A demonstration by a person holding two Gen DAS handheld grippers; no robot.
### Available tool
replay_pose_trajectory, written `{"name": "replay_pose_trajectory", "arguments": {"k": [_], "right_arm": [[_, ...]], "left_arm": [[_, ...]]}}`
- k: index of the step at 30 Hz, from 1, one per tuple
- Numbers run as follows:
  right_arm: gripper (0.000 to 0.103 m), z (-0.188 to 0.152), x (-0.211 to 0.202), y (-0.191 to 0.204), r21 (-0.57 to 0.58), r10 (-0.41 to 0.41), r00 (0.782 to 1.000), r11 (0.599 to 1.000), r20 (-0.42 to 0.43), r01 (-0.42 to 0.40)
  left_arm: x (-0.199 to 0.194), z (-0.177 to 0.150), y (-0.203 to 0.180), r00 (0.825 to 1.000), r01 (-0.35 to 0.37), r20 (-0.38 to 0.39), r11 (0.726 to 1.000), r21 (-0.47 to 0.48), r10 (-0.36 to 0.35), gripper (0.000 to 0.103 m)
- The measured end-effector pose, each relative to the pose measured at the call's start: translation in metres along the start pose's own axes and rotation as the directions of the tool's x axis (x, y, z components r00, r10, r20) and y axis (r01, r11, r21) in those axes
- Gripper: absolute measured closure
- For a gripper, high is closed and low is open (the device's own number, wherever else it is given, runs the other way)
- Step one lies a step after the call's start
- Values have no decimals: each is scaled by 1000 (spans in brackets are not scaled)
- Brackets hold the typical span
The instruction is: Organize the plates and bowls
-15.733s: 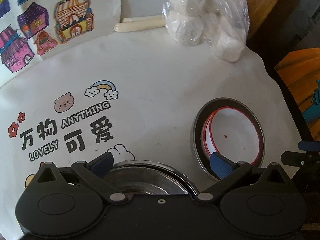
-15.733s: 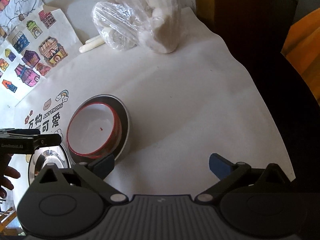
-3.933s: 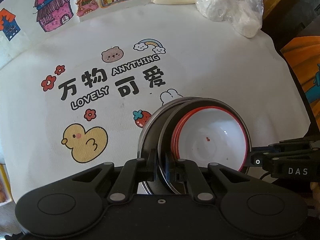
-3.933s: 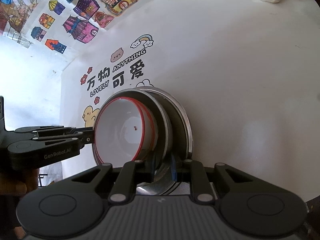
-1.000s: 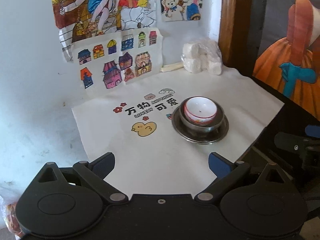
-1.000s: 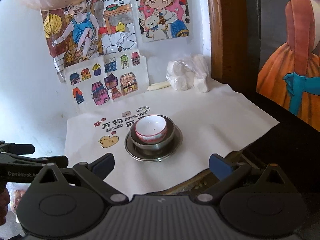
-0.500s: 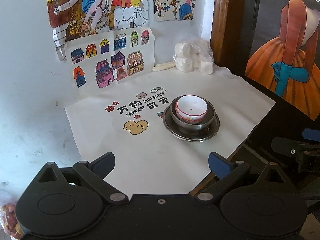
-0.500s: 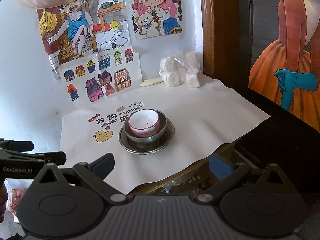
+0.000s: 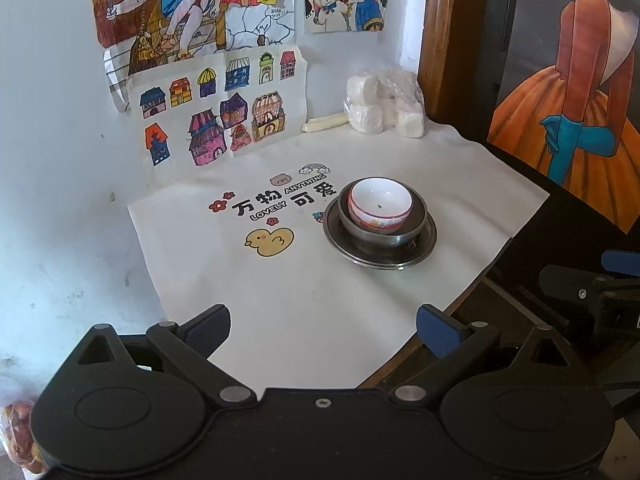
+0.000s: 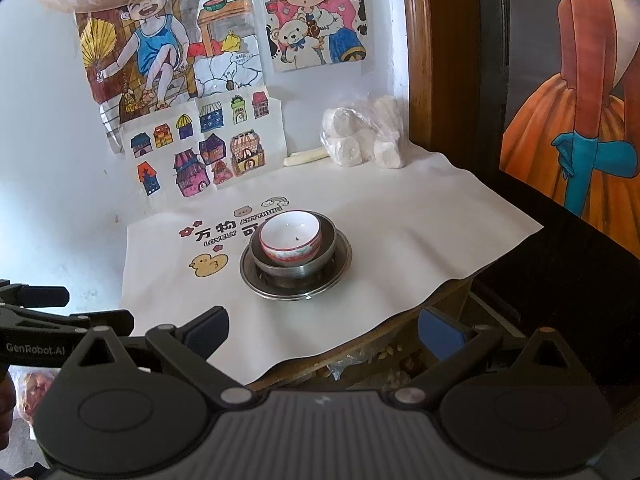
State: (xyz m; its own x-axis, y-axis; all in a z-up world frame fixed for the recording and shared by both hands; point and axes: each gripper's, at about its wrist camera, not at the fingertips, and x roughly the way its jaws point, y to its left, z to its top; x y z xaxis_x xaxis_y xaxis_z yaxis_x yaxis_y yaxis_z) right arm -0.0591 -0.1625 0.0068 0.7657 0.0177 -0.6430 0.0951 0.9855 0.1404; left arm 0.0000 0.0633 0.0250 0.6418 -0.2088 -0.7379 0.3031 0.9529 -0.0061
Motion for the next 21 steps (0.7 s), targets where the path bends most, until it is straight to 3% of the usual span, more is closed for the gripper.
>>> {"name": "replay_pose_trajectory", "arguments": {"k": [21], "right_arm": [[0, -3, 3, -1, 1, -4, 1000, 1000, -24, 4]], "left_arm": [[3, -1, 1, 1000, 3, -11, 1000, 0, -3, 4]]}}
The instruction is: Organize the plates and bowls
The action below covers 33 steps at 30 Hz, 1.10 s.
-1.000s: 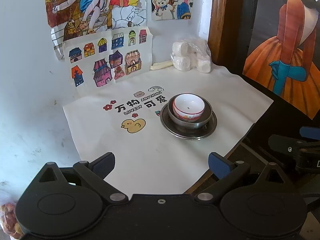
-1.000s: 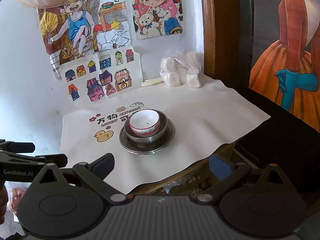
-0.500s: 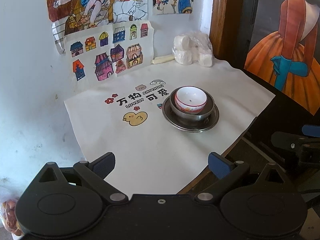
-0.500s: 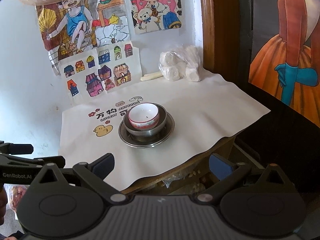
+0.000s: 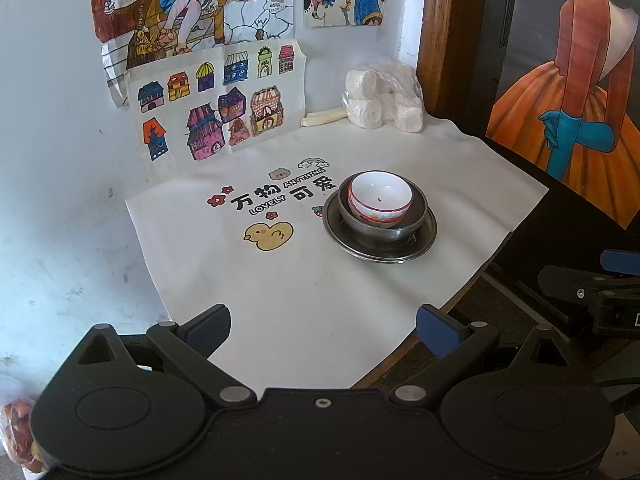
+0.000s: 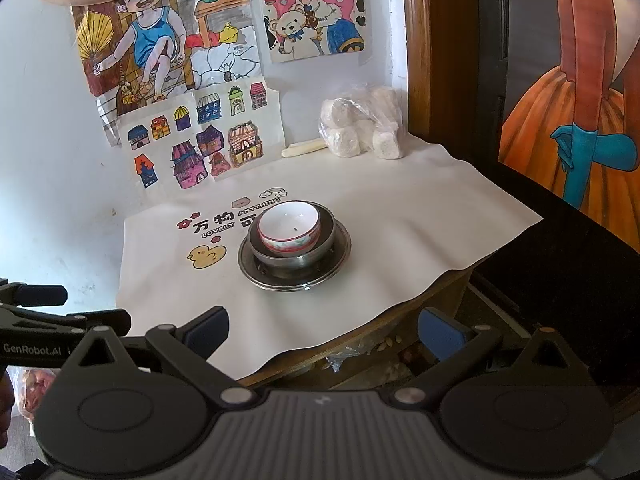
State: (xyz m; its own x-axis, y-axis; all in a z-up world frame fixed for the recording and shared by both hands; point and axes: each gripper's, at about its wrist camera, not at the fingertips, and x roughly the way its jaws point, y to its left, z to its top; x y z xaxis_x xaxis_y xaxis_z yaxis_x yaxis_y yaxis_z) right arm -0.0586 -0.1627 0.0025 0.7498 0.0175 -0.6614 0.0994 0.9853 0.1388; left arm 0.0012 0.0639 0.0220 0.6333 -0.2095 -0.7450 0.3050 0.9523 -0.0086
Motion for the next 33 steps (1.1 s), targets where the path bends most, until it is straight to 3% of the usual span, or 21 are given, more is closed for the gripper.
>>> {"name": "replay_pose_trajectory", "arguments": {"k": [33], "right_arm": [[0, 5, 11, 0, -3, 6, 1000, 1000, -14, -7]], "left_arm": [[9, 2, 0, 1000, -5, -14, 1000, -13, 5, 6]]}}
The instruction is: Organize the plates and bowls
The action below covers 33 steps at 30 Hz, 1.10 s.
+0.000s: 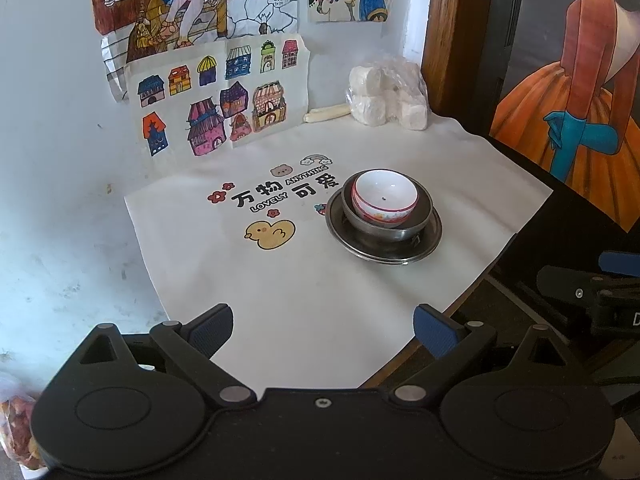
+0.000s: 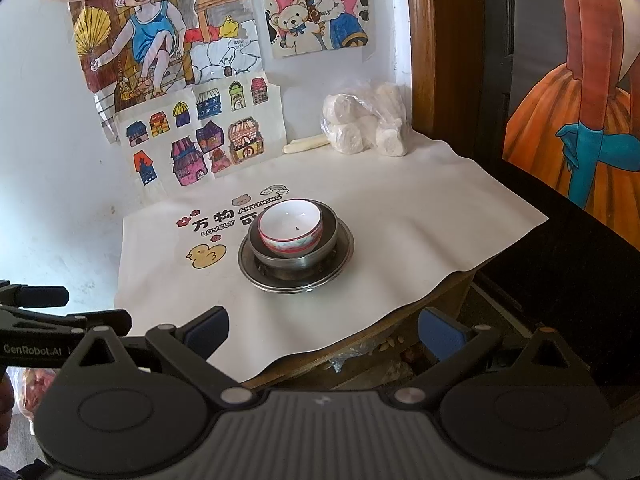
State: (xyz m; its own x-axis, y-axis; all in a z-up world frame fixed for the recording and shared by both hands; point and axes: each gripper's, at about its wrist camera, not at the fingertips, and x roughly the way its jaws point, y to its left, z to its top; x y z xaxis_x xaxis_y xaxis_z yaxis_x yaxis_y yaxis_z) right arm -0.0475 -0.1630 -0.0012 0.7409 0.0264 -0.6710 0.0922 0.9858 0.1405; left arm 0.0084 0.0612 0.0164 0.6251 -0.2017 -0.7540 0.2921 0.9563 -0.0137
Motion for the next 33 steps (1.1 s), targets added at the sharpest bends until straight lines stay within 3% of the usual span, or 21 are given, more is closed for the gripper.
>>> {"name": "replay_pose_trajectory", "arguments": {"k": [33], "right_arm": [[0, -1, -1, -7, 1, 2, 1000, 1000, -4, -2]], "left_arm": [[2, -2, -4, 1000, 5, -10, 1000, -1, -5, 4]]}}
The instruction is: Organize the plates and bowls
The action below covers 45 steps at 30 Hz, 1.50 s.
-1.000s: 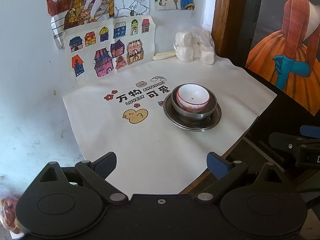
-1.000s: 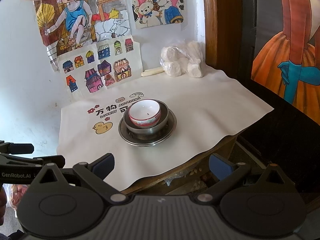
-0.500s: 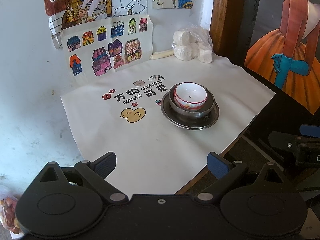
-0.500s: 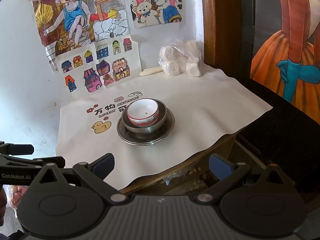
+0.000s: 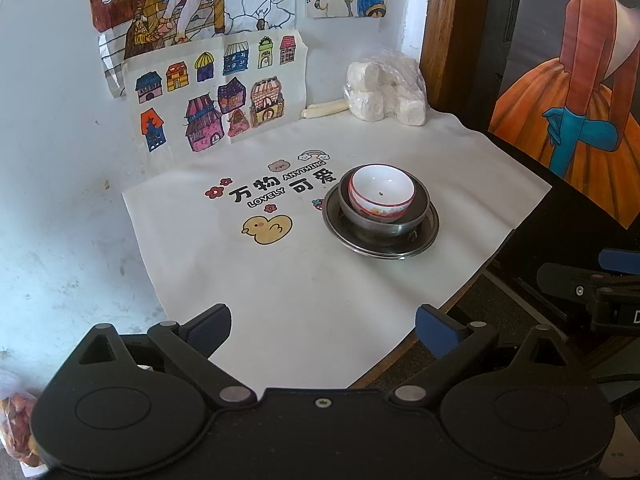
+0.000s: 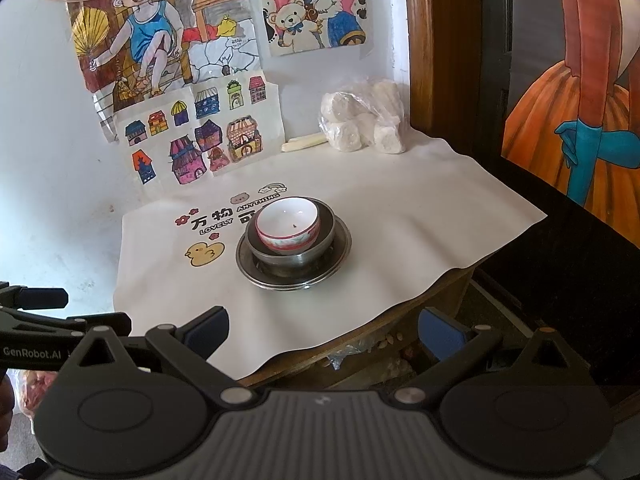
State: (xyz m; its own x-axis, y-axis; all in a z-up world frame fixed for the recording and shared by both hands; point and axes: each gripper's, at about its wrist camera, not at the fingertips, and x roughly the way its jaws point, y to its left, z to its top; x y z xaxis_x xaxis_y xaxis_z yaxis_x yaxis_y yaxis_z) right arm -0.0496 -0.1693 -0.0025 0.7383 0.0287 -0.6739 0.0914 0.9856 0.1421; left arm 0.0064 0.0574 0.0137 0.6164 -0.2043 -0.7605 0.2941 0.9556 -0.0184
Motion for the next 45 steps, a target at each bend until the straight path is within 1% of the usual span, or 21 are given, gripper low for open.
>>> {"name": "replay_pose_trajectory", "arguments": {"k": [9, 19, 32, 45], "right_arm": [[0, 1, 1, 1, -4, 6, 1000, 1000, -7, -6], [0, -1, 2, 2, -2, 13, 1000, 1000, -12, -13], [0, 0, 11, 3, -1, 29, 999, 1000, -41, -29], [0, 4, 23, 2, 3, 29, 997, 1000, -73, -28]], "left_arm": [[0, -1, 0, 1000, -4, -2, 1000, 0, 4, 4], [4, -1, 3, 1000, 13, -18, 1000, -4, -13, 4], [9, 0, 5, 999, 19, -35, 1000, 2, -19, 4], [23, 5, 5, 997, 30, -70, 1000, -1, -30, 4]]}}
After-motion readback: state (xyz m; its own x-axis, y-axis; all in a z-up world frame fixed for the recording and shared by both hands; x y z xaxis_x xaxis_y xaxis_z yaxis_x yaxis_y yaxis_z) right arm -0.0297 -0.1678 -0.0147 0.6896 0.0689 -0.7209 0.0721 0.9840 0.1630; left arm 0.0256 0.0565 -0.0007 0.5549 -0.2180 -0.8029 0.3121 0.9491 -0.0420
